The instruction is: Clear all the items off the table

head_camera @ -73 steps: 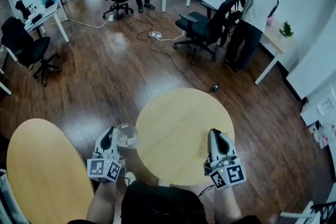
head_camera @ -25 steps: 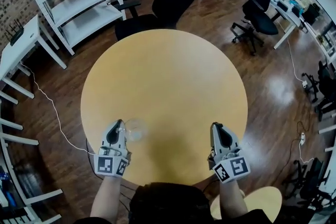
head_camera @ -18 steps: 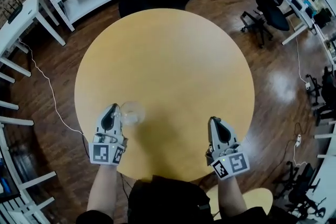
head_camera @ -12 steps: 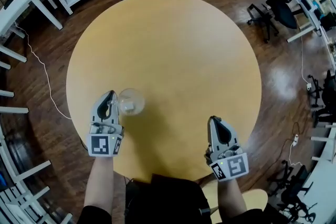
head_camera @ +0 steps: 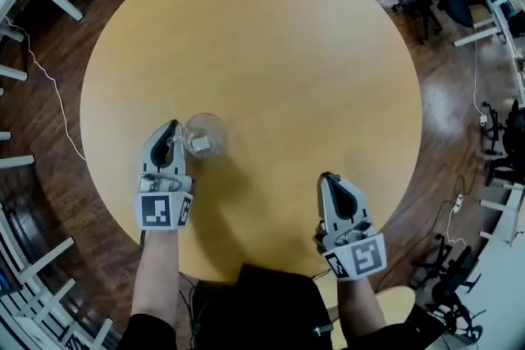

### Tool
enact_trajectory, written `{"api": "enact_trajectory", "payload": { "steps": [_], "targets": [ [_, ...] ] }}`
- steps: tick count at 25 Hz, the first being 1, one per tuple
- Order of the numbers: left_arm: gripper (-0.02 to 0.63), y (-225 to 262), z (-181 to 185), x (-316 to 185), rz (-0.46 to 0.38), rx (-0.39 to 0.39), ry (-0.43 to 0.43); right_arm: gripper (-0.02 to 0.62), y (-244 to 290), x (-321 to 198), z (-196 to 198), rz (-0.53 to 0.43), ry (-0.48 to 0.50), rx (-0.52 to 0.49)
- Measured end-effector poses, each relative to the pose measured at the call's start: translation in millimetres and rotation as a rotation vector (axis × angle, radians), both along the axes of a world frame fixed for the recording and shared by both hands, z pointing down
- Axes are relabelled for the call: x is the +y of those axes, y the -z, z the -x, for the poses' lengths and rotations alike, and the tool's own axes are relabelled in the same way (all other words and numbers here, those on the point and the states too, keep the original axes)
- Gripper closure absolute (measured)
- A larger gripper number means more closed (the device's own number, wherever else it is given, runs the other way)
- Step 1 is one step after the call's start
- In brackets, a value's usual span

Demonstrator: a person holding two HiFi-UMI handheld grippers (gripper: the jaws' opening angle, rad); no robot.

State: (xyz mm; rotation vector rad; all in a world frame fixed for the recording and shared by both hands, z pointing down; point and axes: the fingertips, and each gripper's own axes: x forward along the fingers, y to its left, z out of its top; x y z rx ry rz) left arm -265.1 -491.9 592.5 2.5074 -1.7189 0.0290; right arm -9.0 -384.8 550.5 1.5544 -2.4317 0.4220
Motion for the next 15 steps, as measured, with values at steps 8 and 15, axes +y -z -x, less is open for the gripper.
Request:
{"api": "enact_trajectory", "payload": {
  "steps": [8,15],
  "targets": [
    [0.606,-4,2,-2,-0.013,0.014,0.020,0.594,-7,-2,-7,0.013,-0.009,-0.006],
    [0.606,-9,6,-2,0.014,-0.069,0.070,0.594,-11,2,0,0.021,0.010,-0.003]
  ]
}}
